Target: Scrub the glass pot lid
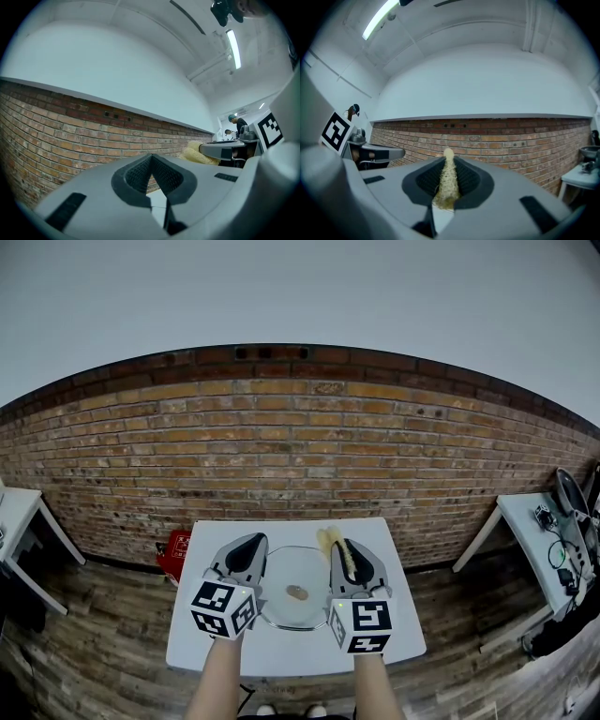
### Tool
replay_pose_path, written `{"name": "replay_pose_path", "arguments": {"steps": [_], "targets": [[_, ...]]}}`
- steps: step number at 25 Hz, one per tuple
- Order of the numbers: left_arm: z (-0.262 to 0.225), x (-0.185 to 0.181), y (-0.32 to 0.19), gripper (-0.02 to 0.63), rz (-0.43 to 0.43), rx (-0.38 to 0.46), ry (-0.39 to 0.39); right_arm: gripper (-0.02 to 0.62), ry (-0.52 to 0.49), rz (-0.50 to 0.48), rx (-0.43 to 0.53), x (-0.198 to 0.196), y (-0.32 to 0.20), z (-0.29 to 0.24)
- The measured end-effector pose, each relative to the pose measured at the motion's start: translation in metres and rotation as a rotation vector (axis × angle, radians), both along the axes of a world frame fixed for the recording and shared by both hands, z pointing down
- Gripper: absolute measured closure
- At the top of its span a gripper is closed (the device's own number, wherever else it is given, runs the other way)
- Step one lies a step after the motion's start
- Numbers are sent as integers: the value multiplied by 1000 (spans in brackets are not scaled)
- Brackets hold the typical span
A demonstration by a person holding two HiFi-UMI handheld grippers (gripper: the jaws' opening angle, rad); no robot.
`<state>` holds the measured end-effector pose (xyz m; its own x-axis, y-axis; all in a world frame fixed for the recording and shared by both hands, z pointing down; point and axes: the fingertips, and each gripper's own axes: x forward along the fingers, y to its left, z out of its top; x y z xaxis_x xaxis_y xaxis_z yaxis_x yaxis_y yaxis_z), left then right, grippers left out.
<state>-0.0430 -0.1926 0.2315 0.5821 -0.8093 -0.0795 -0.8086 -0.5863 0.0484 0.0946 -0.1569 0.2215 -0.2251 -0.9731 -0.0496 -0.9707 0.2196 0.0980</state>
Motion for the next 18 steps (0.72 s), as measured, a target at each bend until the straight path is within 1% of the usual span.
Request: {"name": "replay_pose_path", "arguments": {"steps": [14,18], "targets": [[2,-2,-1,597,-9,-2,-2,538,1,-2,-6,-1,-2,3],[3,-2,-1,597,-9,-3,-1,539,20,6,2,-1,-1,3]]}}
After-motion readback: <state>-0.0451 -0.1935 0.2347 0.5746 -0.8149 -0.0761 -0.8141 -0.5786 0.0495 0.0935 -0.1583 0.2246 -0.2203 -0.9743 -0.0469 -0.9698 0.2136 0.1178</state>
